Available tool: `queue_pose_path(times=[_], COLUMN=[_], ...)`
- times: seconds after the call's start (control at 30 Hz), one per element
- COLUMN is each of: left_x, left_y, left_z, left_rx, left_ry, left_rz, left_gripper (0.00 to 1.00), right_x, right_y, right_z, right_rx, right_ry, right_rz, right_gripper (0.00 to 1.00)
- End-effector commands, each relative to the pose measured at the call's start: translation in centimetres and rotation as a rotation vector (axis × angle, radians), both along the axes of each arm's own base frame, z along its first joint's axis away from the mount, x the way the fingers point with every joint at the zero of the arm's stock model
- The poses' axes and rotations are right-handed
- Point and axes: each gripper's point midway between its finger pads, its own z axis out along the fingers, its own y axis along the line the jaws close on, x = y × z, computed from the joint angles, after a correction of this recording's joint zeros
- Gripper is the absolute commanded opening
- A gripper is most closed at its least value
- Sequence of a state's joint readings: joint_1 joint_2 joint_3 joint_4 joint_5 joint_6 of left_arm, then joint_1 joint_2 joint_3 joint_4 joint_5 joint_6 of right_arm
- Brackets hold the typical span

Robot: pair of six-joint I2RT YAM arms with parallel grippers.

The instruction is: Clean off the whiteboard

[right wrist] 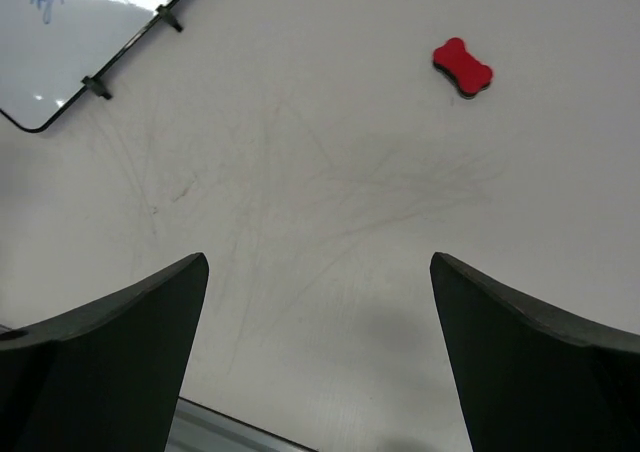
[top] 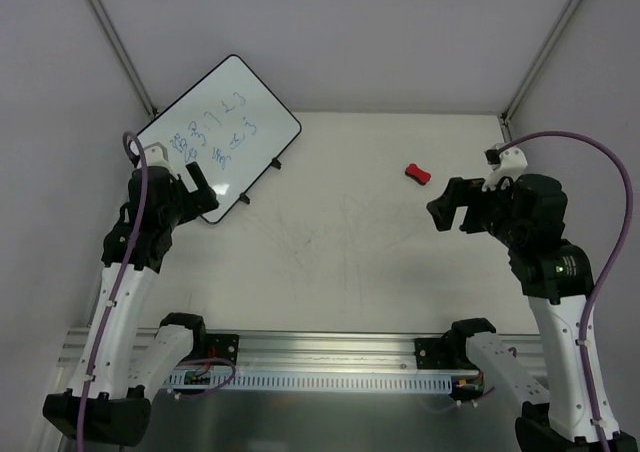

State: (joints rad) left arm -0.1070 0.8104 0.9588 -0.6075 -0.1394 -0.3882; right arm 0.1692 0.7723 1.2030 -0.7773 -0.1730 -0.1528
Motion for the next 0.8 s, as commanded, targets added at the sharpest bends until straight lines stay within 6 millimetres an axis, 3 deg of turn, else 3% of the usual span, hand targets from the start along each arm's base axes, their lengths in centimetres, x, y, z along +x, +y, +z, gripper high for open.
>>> queue_pose_path(times=[0.0, 0.03, 0.1, 0.13, 0.2, 0.23, 0.27, 0.33, 0.37, 0.43, 0.53, 0.77], left_x=[3.1, 3.5, 3.9, 4.3, 4.8, 4.9, 5.1, 5.4, 5.8, 6.5, 7.5, 9.7], left_y=[2.7, 4.6, 5.7, 7.6, 7.8, 8.3, 9.6, 10.0, 11.0, 10.6, 11.5, 12.1], left_z=[4.0, 3.7, 2.8, 3.2, 2.9, 1.8, 1.9, 0.2, 0.3, -1.4, -2.8, -4.7], left_rx=[0.03, 0.031, 0.001, 0.0, -0.043, -0.051, -0.043, -0.048, -0.043, -0.098, -0.132, -0.163], left_ry=[-0.137, -0.132, -0.133, -0.171, -0.201, -0.189, -0.216, -0.205, -0.238, -0.226, -0.211, -0.214], left_rz=[0.09, 0.144, 0.156, 0.198, 0.155, 0.153, 0.177, 0.145, 0.155, 0.092, 0.059, -0.109], left_gripper=[0.99, 0.99, 0.99, 0.99, 0.99, 0.99, 0.99, 0.99, 0.99, 0.99, 0.98, 0.95], right_x=[-0.2, -0.3, -0.6, -1.1, -1.7, -2.1, -2.5, -3.2, -3.5, -4.1, -4.6, -5.9], right_y=[3.8, 4.4, 4.9, 5.6, 5.9, 6.3, 6.6, 7.1, 7.3, 7.9, 8.5, 9.3], right_z=[1.5, 1.1, -0.4, -0.7, -1.4, -1.5, -1.5, -1.7, -1.8, -1.9, -1.6, -1.4], right_rx=[0.144, 0.15, 0.107, 0.087, 0.051, 0.05, 0.053, 0.057, 0.058, 0.06, 0.07, 0.083], right_ry=[-0.075, -0.078, -0.086, -0.09, -0.106, -0.11, -0.113, -0.121, -0.123, -0.128, -0.134, -0.156], right_rz=[0.165, 0.19, 0.24, 0.284, 0.327, 0.353, 0.374, 0.429, 0.449, 0.509, 0.562, 0.66], right_gripper=[0.99, 0.99, 0.99, 0.99, 0.99, 0.99, 0.99, 0.99, 0.99, 0.99, 0.99, 0.99])
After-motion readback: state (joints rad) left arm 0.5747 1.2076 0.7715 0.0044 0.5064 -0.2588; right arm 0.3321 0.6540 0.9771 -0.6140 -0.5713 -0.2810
